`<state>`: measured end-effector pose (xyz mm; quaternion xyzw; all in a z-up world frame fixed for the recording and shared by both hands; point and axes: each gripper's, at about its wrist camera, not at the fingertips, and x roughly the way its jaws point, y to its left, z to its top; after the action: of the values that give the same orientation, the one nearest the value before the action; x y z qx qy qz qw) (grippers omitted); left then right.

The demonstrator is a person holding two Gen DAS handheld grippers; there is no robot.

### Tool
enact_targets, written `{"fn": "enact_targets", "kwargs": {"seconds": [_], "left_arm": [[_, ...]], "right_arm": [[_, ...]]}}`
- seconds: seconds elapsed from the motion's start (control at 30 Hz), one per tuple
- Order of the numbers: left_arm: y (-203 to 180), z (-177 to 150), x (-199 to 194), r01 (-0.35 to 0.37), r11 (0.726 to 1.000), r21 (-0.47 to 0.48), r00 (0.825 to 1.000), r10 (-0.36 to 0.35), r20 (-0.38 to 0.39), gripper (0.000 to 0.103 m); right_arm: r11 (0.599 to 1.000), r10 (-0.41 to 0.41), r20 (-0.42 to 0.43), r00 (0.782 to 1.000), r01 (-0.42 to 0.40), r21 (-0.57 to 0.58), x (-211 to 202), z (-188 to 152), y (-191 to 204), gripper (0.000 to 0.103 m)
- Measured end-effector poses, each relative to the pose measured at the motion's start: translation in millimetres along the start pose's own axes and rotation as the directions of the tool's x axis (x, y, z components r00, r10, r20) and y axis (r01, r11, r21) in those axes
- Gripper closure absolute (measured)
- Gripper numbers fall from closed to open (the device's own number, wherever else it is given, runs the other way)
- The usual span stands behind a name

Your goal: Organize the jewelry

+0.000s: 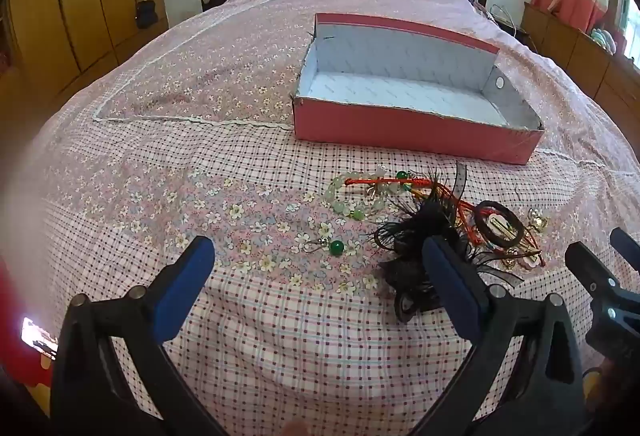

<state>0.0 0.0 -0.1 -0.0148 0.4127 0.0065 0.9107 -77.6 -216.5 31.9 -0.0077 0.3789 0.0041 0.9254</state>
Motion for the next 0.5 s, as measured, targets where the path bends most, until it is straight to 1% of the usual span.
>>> {"fn": "enact_targets", "kwargs": {"seconds": [0.5], "left_arm": [[1.3,-1.9,1.6,-0.001,1.0,-0.003,1.0,0.001,-0.005,0.006]], "right_arm": [[1.0,0.003,-0.002,1.0,-0.003,0.003,-0.3,0.2,0.0,0.0]]}}
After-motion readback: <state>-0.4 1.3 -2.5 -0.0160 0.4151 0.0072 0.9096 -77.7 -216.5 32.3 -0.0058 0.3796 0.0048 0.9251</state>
